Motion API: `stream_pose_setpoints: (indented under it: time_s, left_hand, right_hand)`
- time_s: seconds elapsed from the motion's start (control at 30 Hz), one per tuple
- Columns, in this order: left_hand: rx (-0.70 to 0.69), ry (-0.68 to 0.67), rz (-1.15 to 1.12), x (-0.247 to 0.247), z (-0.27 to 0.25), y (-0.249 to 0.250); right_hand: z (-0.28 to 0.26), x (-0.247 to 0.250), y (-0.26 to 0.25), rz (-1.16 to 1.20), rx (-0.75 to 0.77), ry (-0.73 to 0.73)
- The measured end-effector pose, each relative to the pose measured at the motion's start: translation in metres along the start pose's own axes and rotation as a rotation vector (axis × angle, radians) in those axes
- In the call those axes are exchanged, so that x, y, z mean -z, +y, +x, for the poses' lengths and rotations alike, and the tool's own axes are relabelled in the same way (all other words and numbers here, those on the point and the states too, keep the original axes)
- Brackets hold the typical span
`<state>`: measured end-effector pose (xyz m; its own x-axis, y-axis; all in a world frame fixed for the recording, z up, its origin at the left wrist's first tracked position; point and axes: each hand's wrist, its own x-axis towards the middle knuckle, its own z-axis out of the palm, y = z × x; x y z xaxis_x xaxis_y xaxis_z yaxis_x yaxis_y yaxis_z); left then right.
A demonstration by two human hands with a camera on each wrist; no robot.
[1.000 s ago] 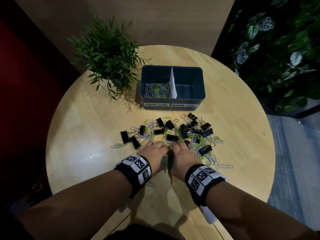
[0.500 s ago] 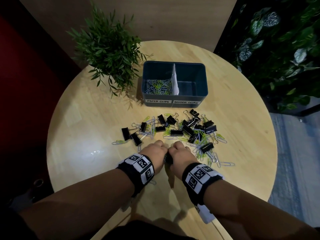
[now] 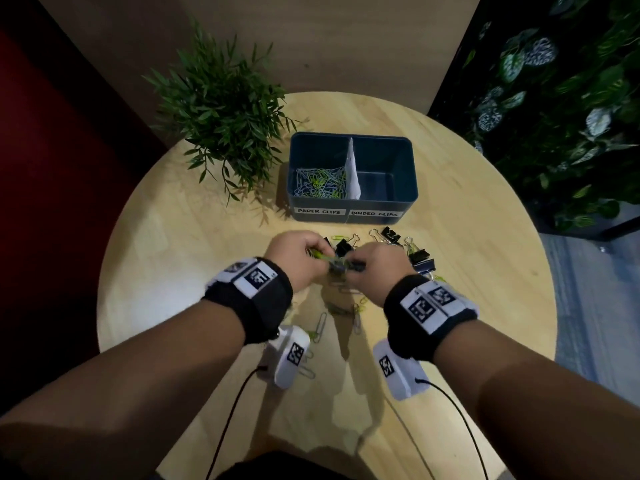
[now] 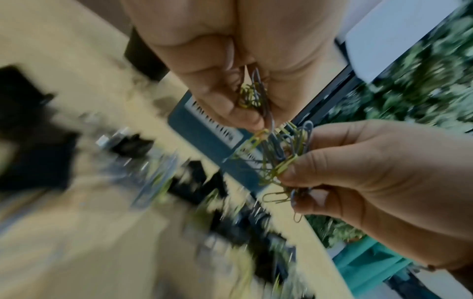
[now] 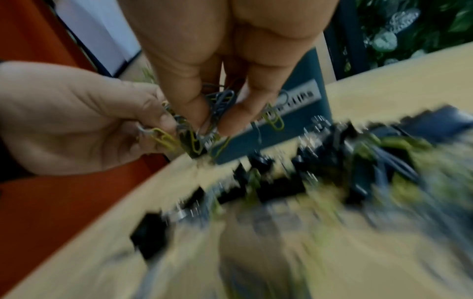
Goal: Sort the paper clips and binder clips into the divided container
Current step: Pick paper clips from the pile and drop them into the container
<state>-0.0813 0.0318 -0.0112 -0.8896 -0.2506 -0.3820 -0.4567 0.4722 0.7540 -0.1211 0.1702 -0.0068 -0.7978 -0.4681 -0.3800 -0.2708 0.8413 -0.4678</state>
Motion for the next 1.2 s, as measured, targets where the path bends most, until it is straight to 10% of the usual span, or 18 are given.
stream_pose_setpoints:
  time_s: [0.33,0.57,0.9,1.0,1.2]
  left_hand:
    - [-0.131,0.276,-0.193,0.064,0.066,0.053]
    - [0.007,0.303,-0.048,0.043,0.1,0.033]
    - [-0.168,0.189,0.117,0.045,0.077,0.033]
    - [-0.275,0.209,0.207,0.036,0.046,0.037]
    - [-0.421,-0.219,0.539,-0.034,0.015,0.024]
  right_hand:
    - [0.072,0.071,-0.049,0.138,0.032,0.278]
    - [0.105,0.044,-0.04,0.193,-0.09,0.191]
    - [0.068,0.063,-0.008,0.257,-0.112,0.34]
    - [0.036,0.064,0.026,0.088,-0.253,0.191]
    - [-0.013,0.023,0.067,-0.248,-0.421,-0.289]
